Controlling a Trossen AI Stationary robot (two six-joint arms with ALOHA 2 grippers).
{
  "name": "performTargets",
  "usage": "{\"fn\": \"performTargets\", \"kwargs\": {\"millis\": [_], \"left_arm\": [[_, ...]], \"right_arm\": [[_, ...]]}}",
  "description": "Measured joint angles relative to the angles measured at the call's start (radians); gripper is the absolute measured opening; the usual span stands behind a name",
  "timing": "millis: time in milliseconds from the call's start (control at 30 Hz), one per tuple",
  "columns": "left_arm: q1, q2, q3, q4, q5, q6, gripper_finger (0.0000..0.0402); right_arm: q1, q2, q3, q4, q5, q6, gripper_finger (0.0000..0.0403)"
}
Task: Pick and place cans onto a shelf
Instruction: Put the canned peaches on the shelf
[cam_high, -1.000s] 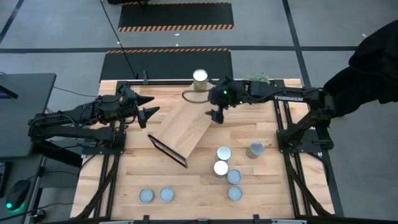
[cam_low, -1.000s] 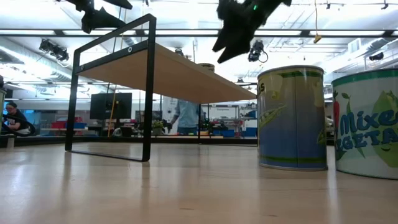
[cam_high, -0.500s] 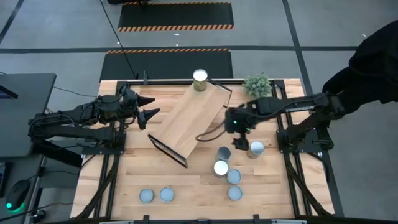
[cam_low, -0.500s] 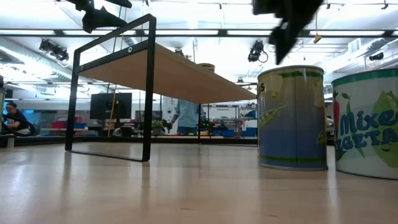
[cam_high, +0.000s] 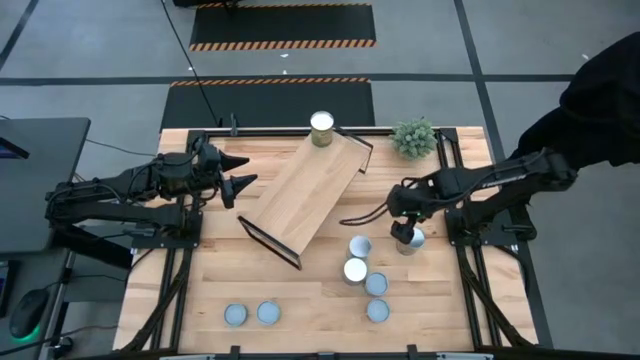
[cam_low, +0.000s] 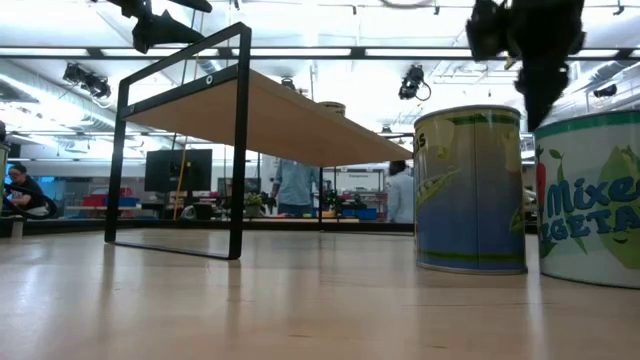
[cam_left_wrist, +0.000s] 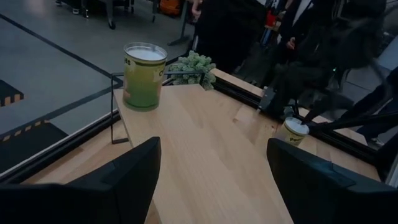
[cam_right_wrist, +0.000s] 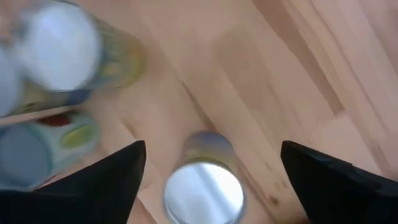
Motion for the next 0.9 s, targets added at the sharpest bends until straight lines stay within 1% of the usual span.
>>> {"fn": "performTargets", "kwargs": {"millis": [67,167,500,700,900], "left_arm": [[0.0,0.0,0.0,0.0,0.002,0.0,0.0299],[0.0,0.0,0.0,0.0,0.005,0.0,0.0299],[0.0,0.0,0.0,0.0,0.019,-0.001,0.0299],[0.0,0.0,0.0,0.0,0.05,-0.007,0.0299],[0.0,0.0,0.0,0.0,0.05,-0.008,0.0299]], "right_arm": [[0.009,0.02,-0.005,-0.016,0.014,0.054,0.0394],[0.018,0.048,-0.005,-0.022,0.02,0.106,0.0398],[0.038,0.119,-0.016,-0.006,0.016,0.128,0.04],[0.028,0.097,-0.108,0.023,-0.058,0.185,0.04],[0.029,0.089,-0.139,0.078,-0.104,0.234,0.04]]}}
